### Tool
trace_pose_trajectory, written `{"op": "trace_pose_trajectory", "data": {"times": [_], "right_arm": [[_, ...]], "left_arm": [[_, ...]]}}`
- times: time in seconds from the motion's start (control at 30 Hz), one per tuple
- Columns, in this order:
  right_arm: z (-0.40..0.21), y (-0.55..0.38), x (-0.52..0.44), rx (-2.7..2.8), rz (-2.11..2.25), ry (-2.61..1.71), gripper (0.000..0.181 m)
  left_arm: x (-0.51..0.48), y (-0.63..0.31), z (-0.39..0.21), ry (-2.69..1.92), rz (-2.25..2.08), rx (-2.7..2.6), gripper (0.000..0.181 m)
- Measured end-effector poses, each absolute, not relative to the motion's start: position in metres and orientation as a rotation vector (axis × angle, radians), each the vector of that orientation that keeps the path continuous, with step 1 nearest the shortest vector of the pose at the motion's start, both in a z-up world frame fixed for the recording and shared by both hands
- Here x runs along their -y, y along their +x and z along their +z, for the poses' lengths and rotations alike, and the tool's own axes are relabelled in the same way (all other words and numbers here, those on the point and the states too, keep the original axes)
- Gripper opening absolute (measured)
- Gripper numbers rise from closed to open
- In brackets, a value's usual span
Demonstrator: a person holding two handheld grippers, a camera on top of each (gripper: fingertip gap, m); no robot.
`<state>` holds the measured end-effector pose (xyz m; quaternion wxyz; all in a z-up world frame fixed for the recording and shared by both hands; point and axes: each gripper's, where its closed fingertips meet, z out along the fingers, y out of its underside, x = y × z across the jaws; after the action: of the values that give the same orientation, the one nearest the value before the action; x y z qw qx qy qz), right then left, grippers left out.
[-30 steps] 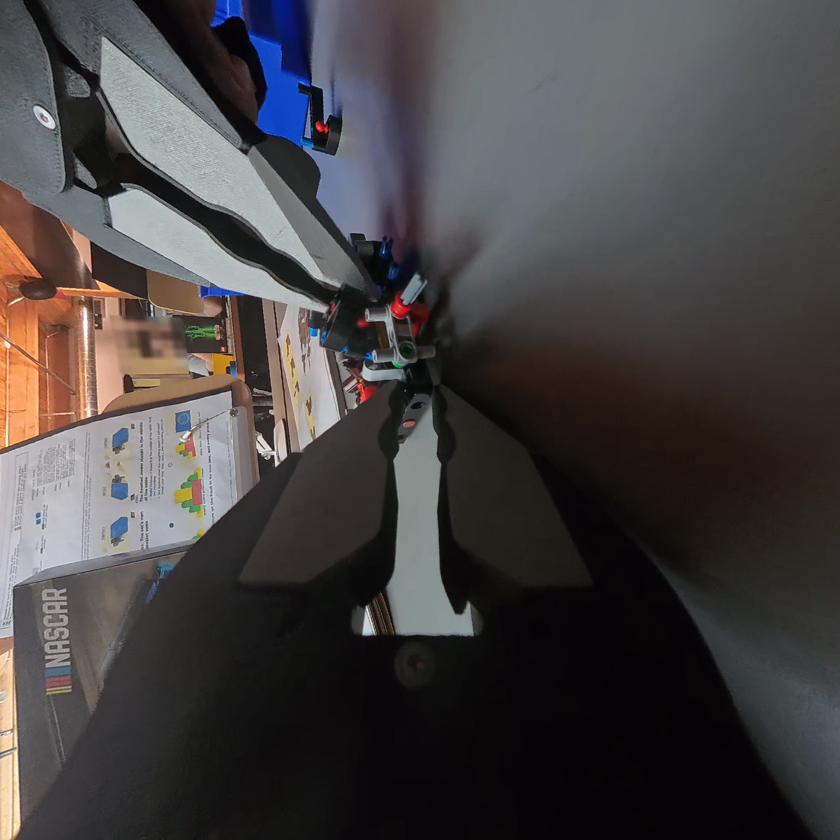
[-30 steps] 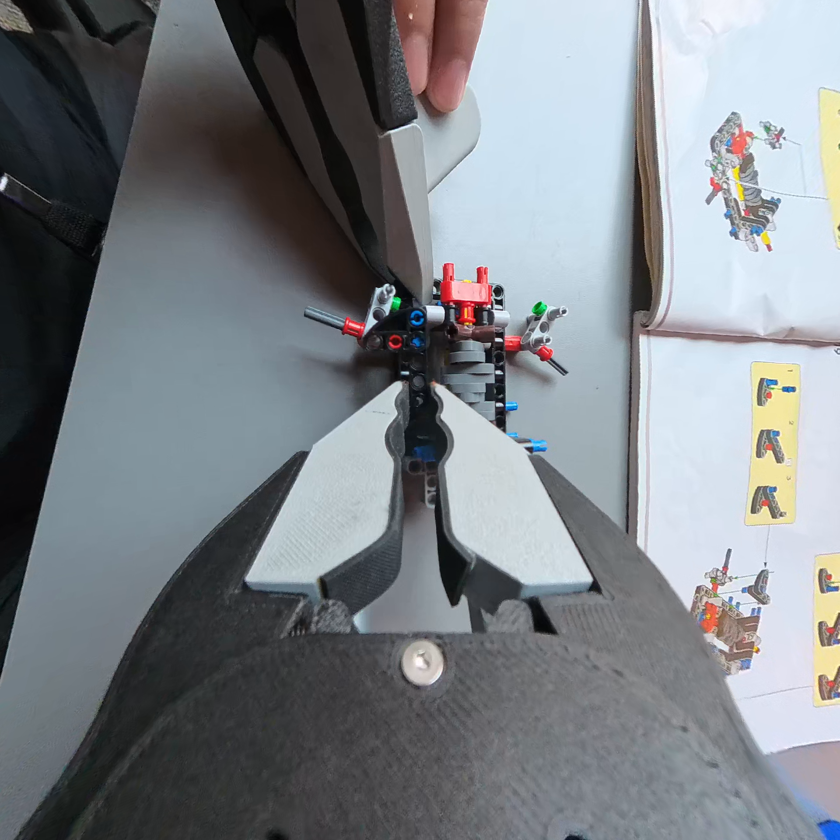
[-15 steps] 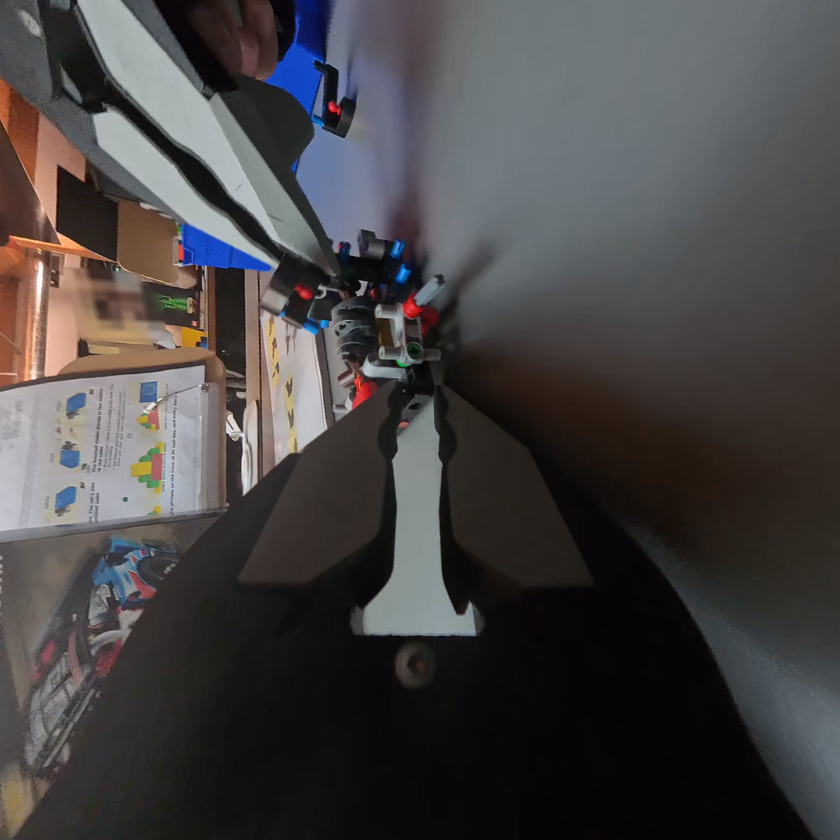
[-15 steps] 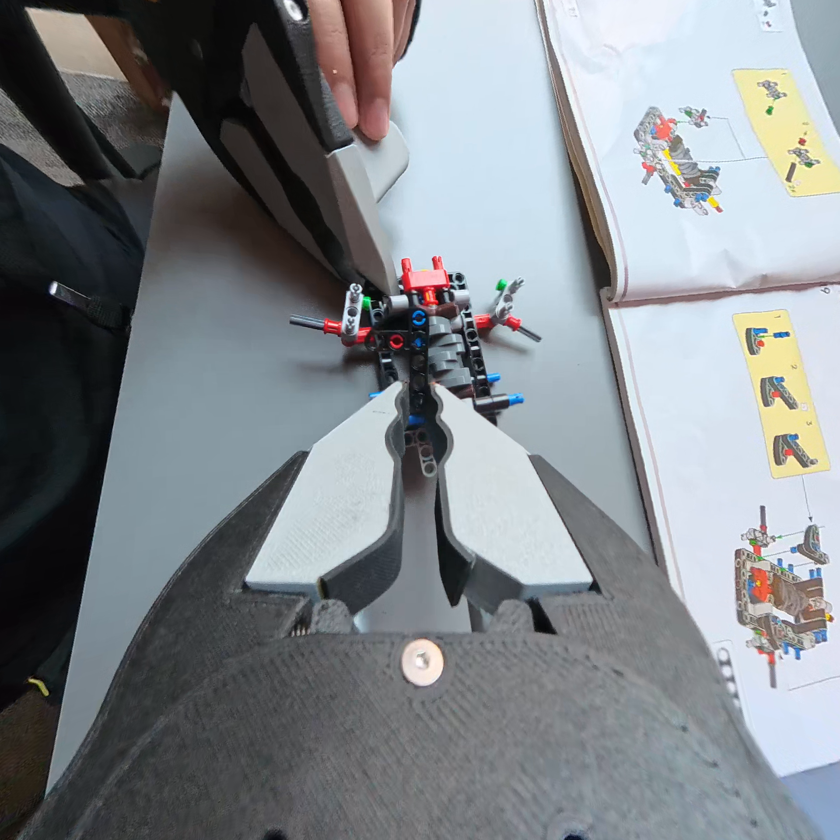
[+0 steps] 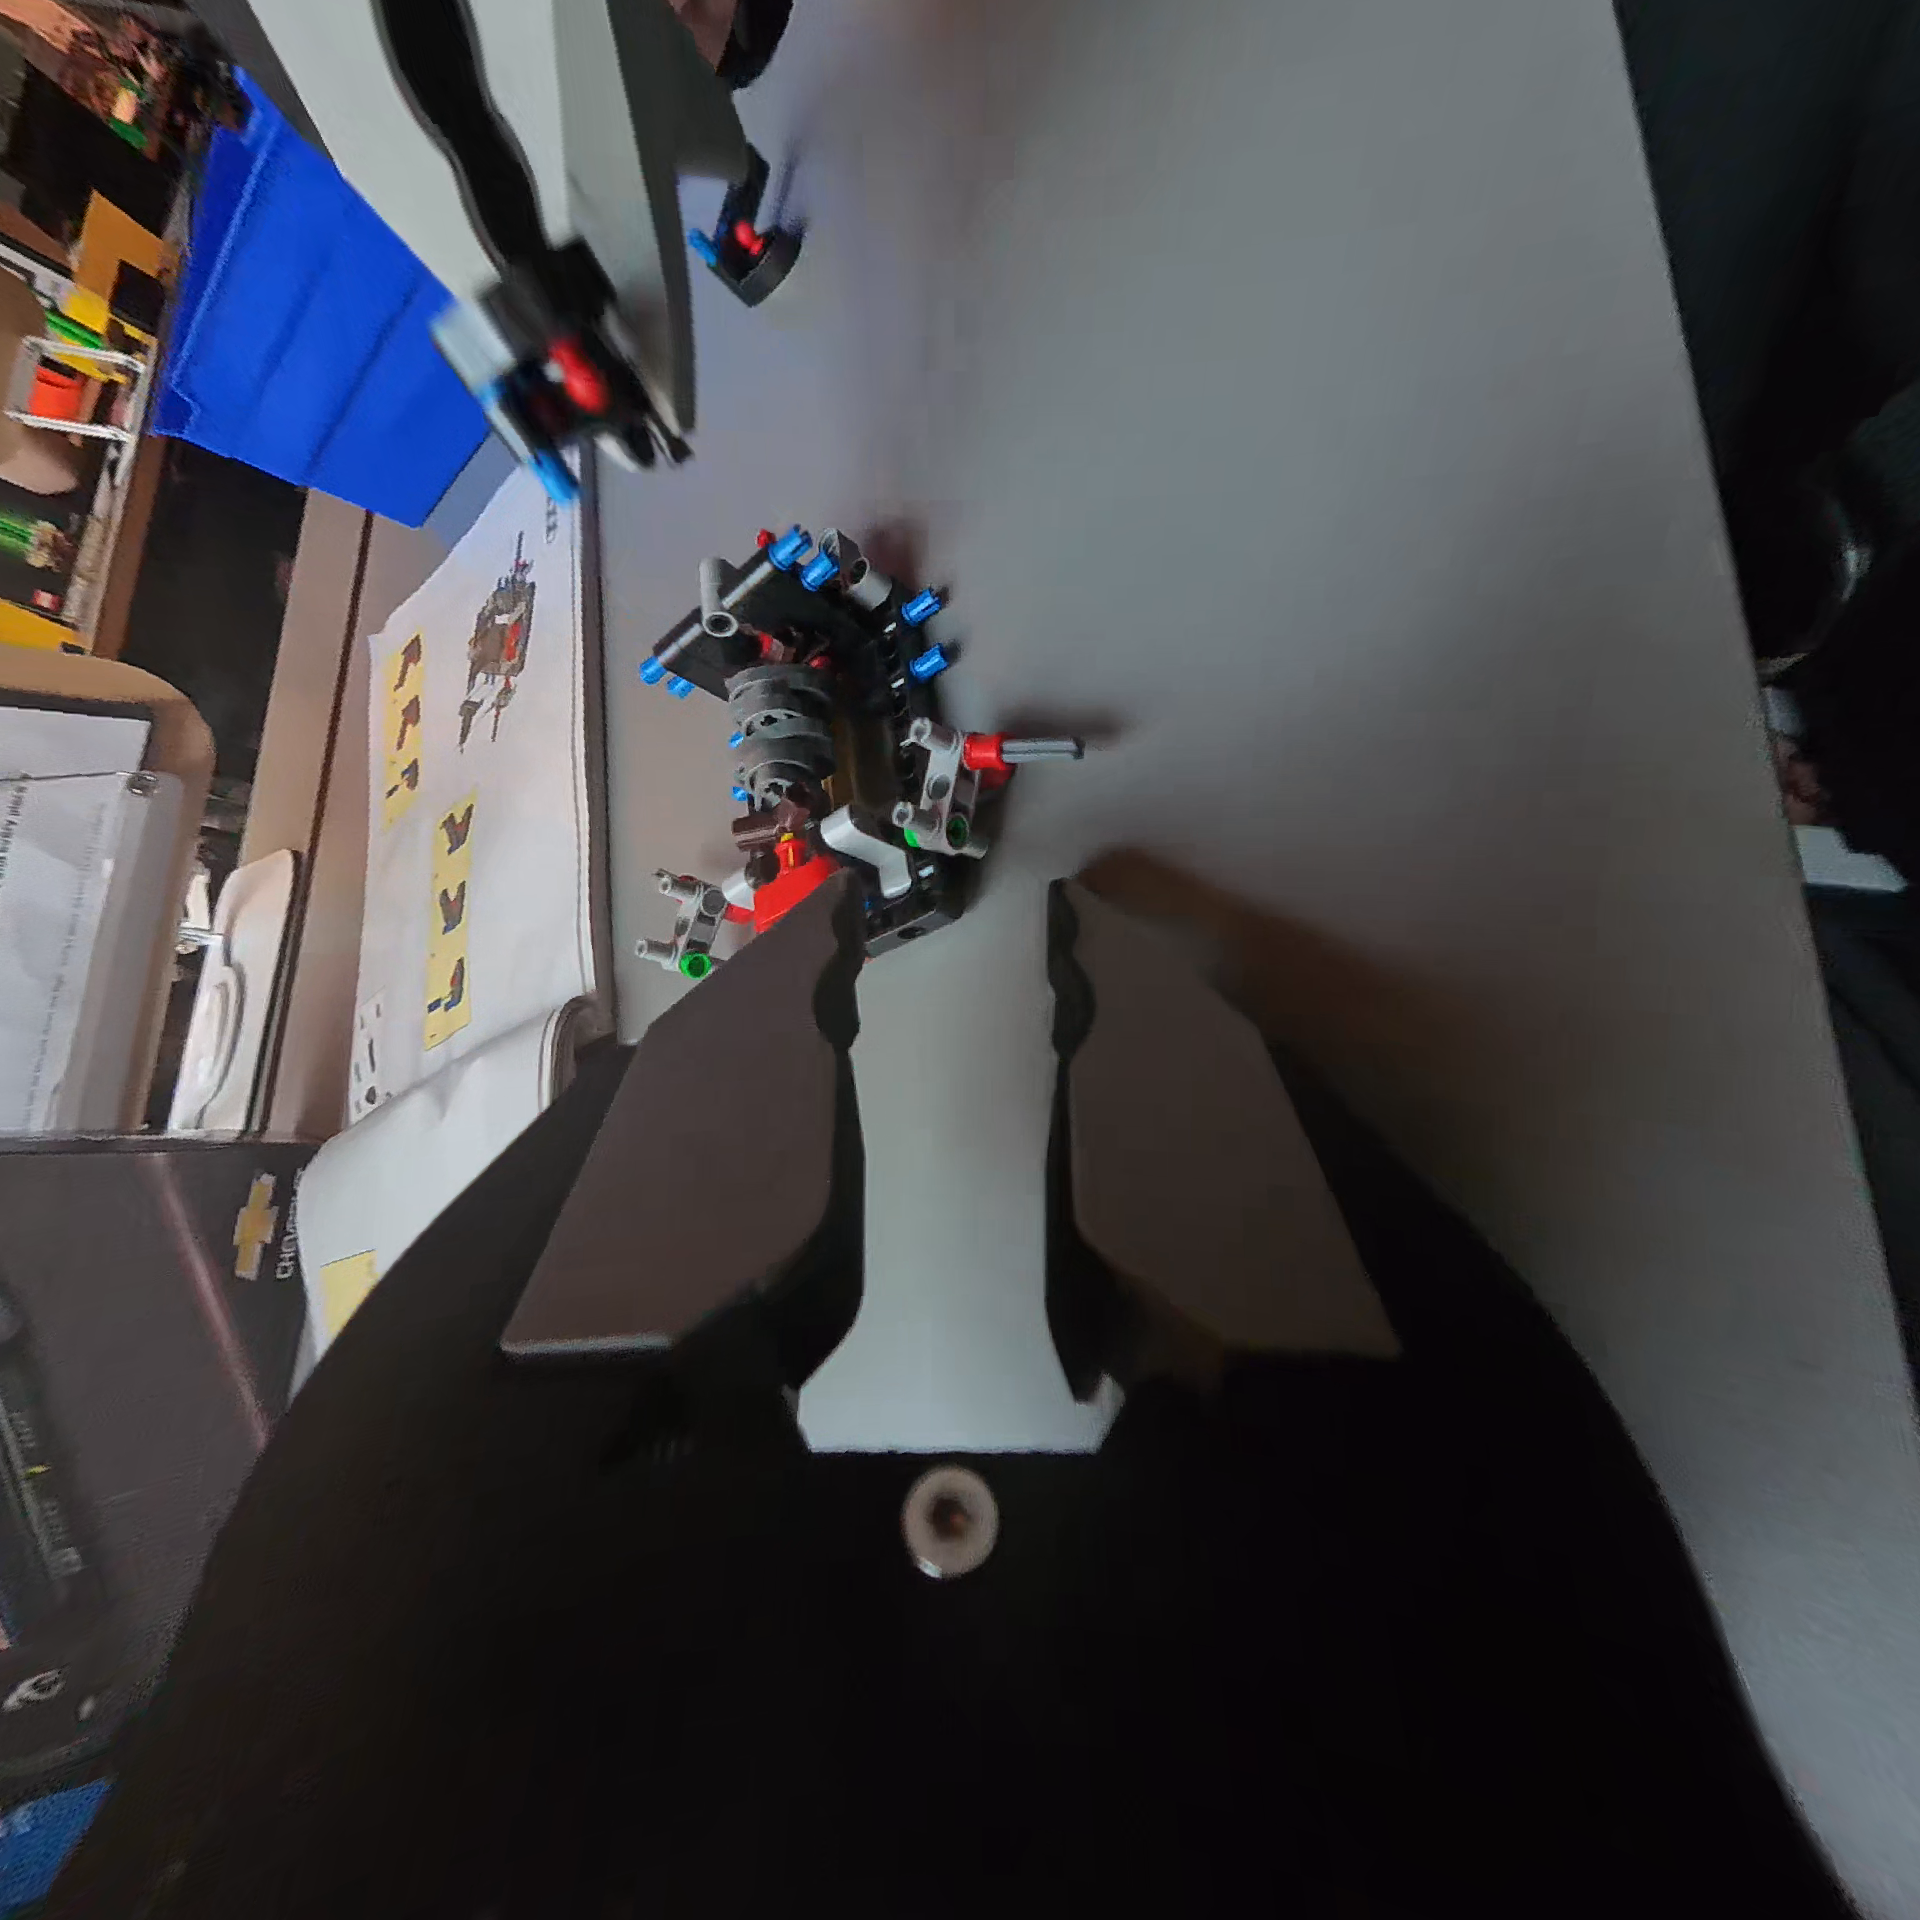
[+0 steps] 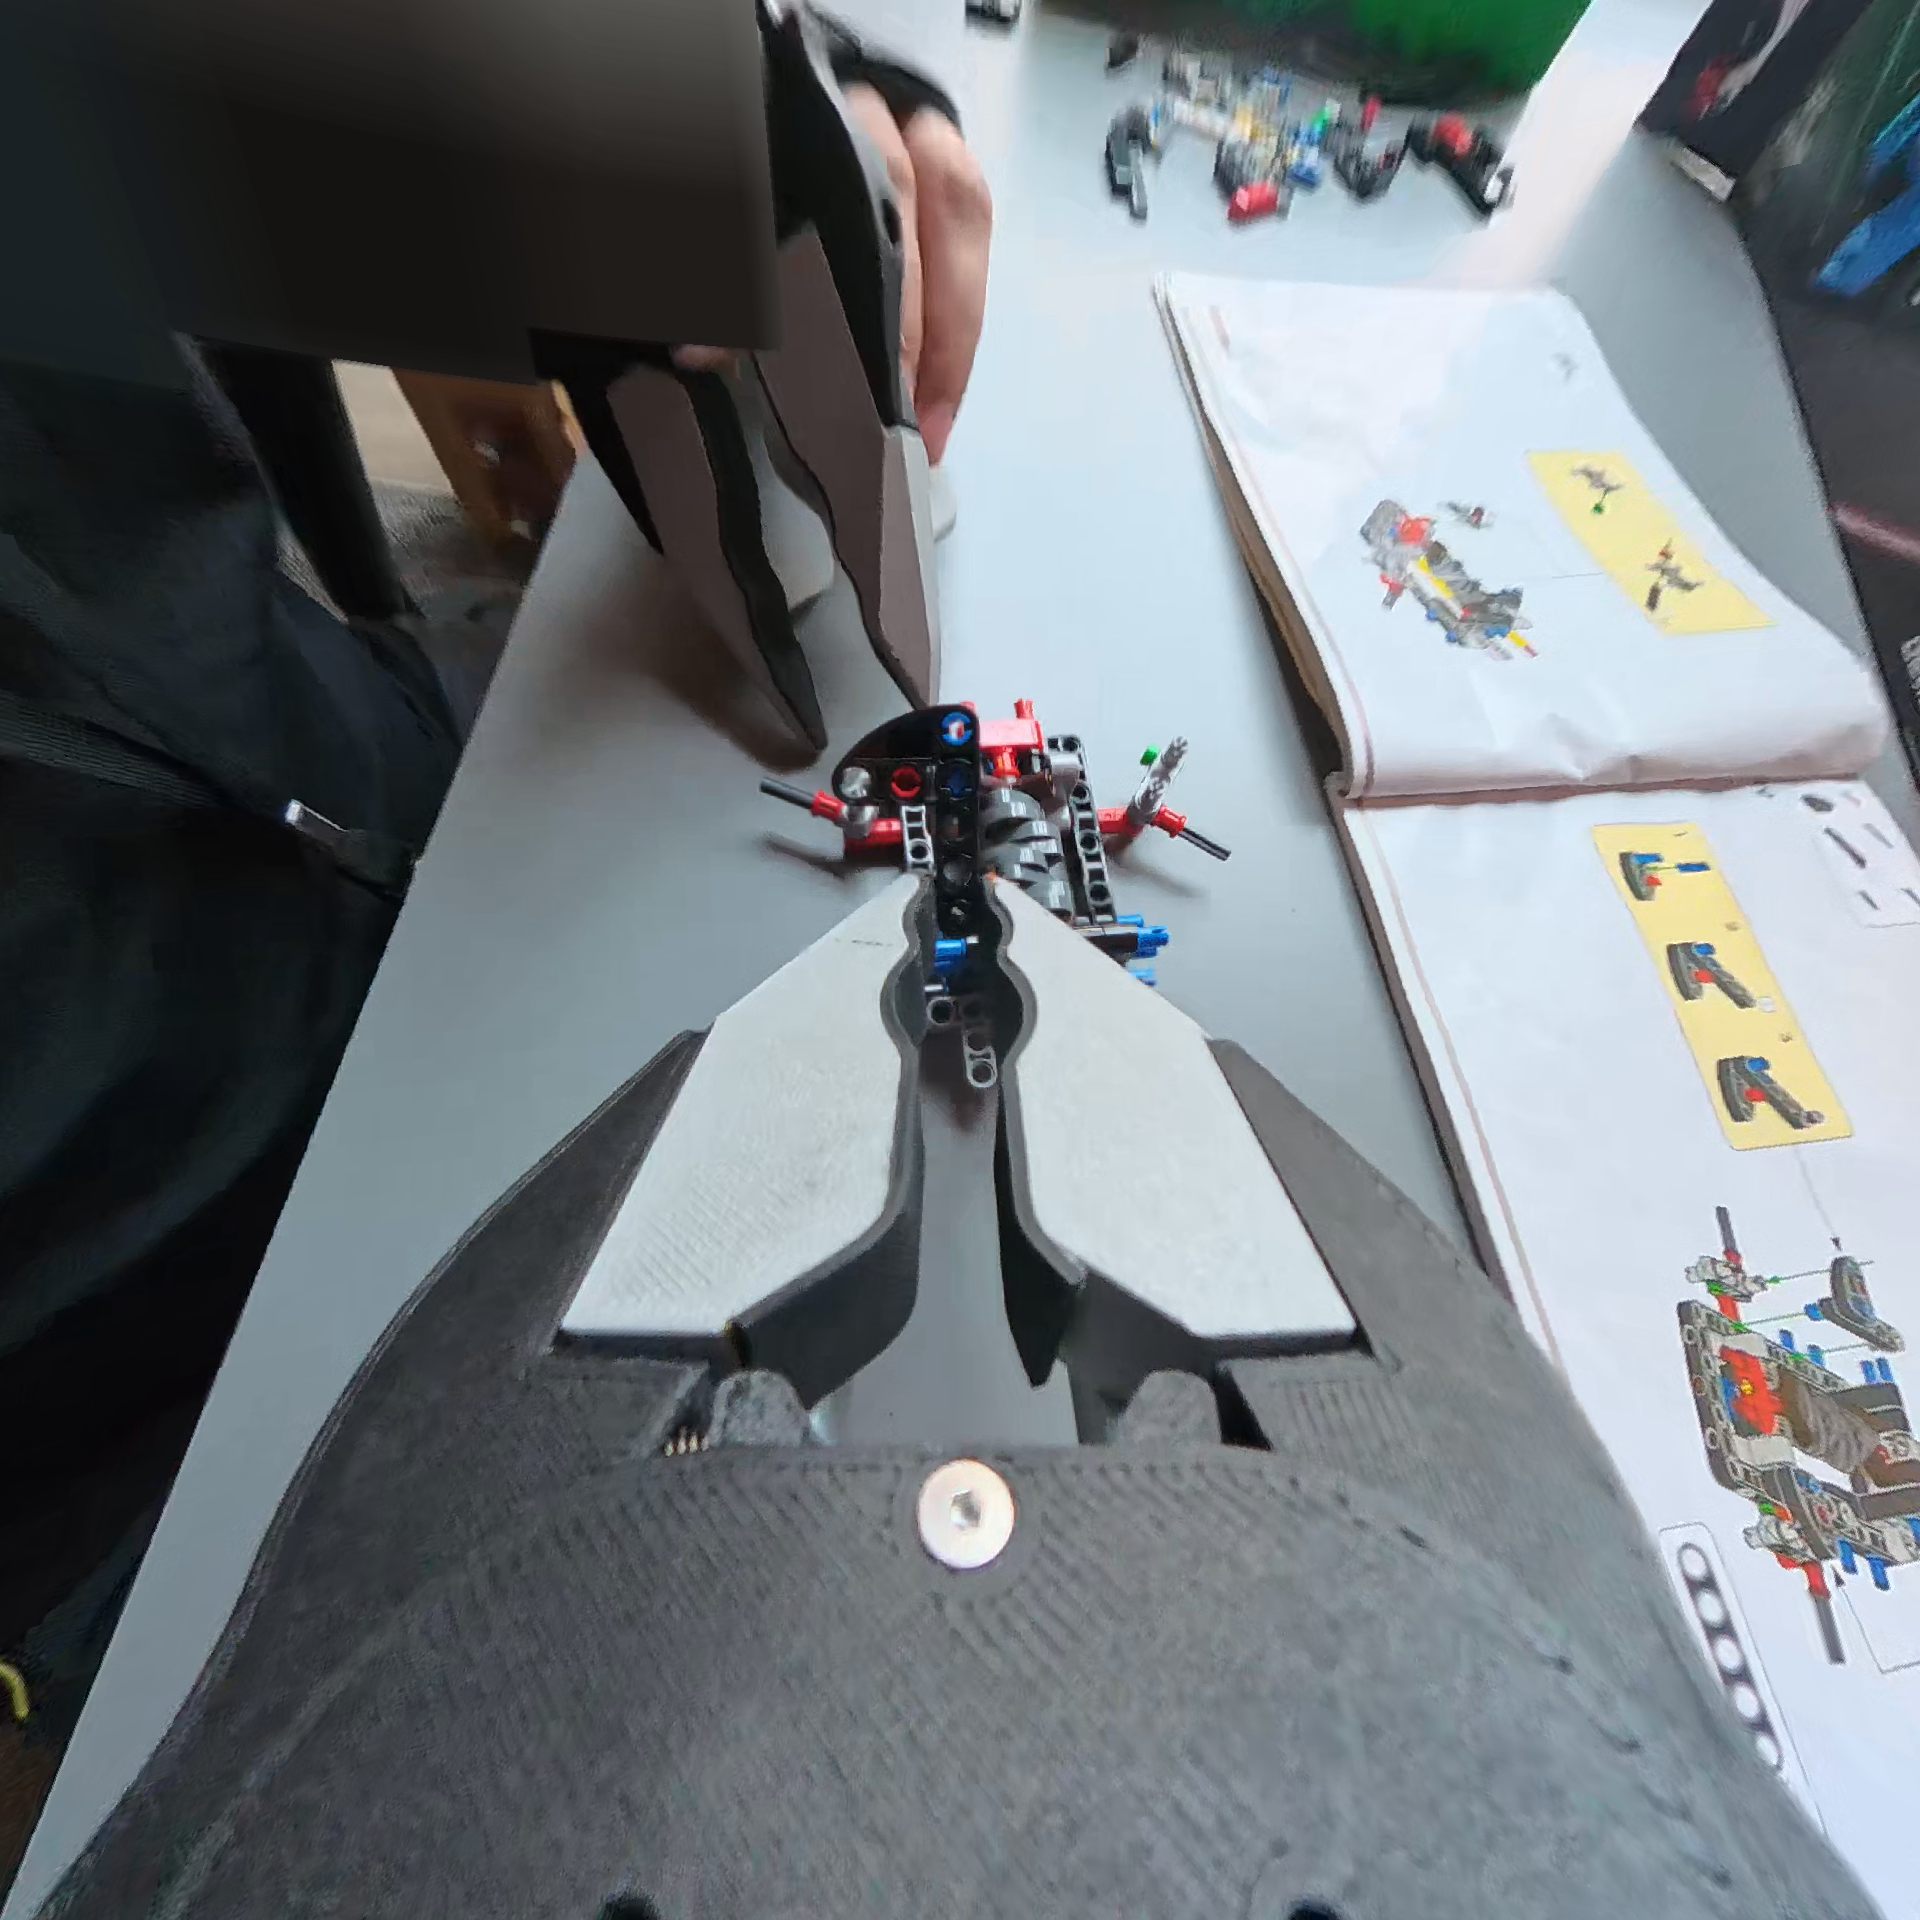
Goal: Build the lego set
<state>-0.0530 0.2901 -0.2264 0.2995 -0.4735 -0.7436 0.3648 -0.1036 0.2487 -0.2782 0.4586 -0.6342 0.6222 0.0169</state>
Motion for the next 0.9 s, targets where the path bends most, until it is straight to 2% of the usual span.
{"op": "trace_pose_trajectory", "data": {"times": [0.17, 0.4, 0.9], "right_arm": [[-0.2, -0.021, -0.309, 1.808, 1.055, -1.178, 0.003], [-0.216, -0.003, -0.325, 1.757, 1.074, -1.244, 0.004], [-0.24, 0.013, -0.343, 1.753, 1.009, -1.386, 0.004]], "left_arm": [[-0.246, -0.098, -0.281, -1.663, -0.121, -1.498, 0.032], [-0.243, -0.094, -0.283, -1.756, -0.253, -1.471, 0.035], [-0.239, -0.1, -0.265, -1.789, -0.437, -1.285, 0.028]]}}
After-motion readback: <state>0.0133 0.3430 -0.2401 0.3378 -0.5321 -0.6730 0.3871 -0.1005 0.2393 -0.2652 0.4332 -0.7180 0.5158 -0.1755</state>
